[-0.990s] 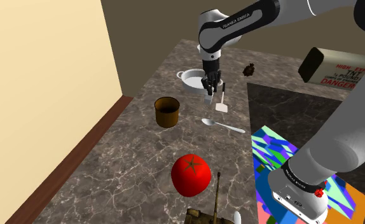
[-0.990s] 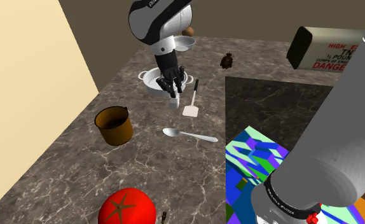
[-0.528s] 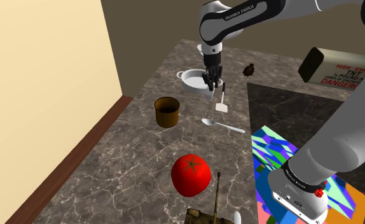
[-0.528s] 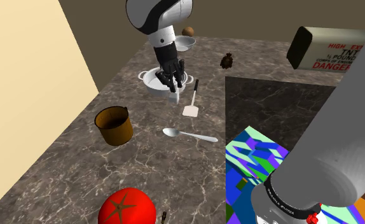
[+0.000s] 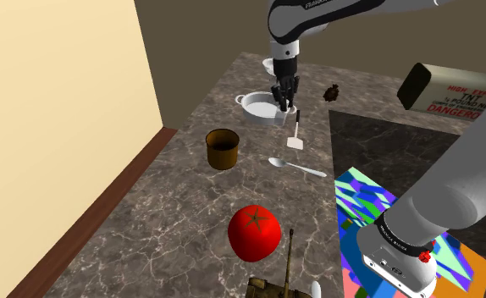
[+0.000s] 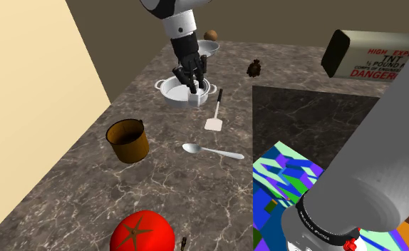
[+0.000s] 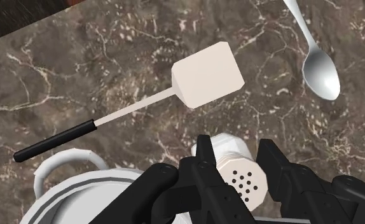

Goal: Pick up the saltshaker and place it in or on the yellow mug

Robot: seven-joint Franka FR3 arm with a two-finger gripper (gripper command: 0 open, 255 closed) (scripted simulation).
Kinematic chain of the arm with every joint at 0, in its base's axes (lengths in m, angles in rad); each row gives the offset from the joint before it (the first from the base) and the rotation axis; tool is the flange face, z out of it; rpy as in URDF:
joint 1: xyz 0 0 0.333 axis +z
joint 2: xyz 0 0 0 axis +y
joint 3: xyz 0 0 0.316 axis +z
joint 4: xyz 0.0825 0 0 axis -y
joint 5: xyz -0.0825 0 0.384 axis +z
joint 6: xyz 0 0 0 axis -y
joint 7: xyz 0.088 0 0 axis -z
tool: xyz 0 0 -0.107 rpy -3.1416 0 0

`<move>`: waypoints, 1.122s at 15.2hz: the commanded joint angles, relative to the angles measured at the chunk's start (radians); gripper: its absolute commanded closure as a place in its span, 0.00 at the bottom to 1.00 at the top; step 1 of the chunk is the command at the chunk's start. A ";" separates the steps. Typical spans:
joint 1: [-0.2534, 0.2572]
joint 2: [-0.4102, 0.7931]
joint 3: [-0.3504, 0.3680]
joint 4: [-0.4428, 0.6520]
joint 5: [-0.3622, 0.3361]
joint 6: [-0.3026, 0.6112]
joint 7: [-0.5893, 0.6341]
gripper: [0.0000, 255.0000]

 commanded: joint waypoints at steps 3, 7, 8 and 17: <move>0.001 -0.017 0.001 0.037 0.003 -0.054 -0.001 1.00; 0.001 -0.028 0.001 0.078 0.004 -0.106 -0.004 1.00; 0.001 -0.030 0.001 0.089 0.004 -0.119 -0.005 1.00; 0.001 -0.040 0.002 0.199 0.005 -0.239 -0.010 1.00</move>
